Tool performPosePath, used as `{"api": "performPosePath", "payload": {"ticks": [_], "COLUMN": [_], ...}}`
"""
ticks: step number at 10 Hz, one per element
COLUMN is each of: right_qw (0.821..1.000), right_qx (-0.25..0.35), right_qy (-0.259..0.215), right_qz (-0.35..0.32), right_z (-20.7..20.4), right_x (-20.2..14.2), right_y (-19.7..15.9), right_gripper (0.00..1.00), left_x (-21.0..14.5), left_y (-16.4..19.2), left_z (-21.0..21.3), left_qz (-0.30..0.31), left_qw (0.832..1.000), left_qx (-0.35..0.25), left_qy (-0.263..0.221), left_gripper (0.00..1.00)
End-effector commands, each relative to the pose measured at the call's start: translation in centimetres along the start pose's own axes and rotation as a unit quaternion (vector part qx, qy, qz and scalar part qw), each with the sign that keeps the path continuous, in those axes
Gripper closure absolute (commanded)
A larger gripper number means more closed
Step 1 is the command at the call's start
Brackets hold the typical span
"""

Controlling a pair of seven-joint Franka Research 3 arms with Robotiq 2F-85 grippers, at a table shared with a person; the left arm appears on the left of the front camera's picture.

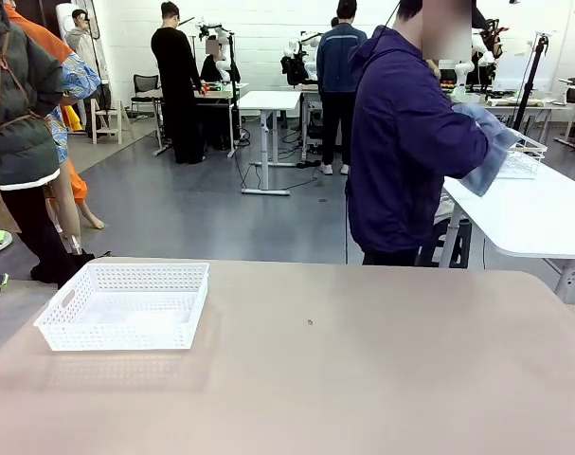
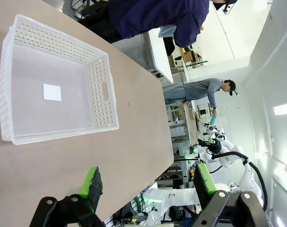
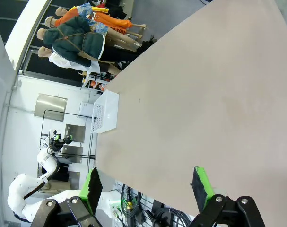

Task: Clean and organize the cups into the basket.
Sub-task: Pick up the Organizing basket and move it to the center of the table, then pick up the Reusable plastic cup from the right side of the table and place it inside the Organizing basket.

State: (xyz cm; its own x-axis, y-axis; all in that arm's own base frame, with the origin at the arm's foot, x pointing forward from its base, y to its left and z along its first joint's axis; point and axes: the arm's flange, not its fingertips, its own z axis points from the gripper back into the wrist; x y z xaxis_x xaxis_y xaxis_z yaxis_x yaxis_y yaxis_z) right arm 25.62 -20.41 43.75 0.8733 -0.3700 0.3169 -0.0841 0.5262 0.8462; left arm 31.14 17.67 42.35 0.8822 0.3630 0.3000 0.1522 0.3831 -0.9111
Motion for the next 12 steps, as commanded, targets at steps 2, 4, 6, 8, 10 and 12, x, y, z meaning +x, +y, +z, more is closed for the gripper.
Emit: {"api": "performPosePath", "payload": {"ticks": [2,4,6,8,10,12], "right_qw": [1.000,1.000,1.000,1.000,1.000,1.000], "right_qx": [0.001,0.001,0.001,0.001,0.001,0.001], "right_qy": [-0.001,-0.001,-0.001,-0.001,-0.001,-0.001], "right_qz": [0.004,0.004,0.004,0.004,0.004,0.004], "right_z": [0.08,0.08,0.08,0.08,0.08,0.08], "right_x": [0.01,0.01,0.01,0.01,0.01,0.01], "right_y": [0.20,0.20,0.20,0.20,0.20,0.20], "right_gripper": [0.00,0.00,0.00,0.00,0.00,0.00], "left_x": [0.17,0.17,0.17,0.17,0.17,0.17], "left_y": [-0.16,-0.16,-0.16,-0.16,-0.16,-0.16], "left_z": [0.18,0.18,0.18,0.18,0.18,0.18], "left_qz": [-0.002,-0.002,-0.002,-0.002,-0.002,-0.002], "left_qw": [1.000,1.000,1.000,1.000,1.000,1.000], "left_qx": [-0.004,-0.004,-0.004,-0.004,-0.004,-0.004], "left_qy": [0.000,0.000,0.000,0.000,0.000,0.000], "left_gripper": [0.00,0.00,0.00,0.00,0.00,0.00]}}
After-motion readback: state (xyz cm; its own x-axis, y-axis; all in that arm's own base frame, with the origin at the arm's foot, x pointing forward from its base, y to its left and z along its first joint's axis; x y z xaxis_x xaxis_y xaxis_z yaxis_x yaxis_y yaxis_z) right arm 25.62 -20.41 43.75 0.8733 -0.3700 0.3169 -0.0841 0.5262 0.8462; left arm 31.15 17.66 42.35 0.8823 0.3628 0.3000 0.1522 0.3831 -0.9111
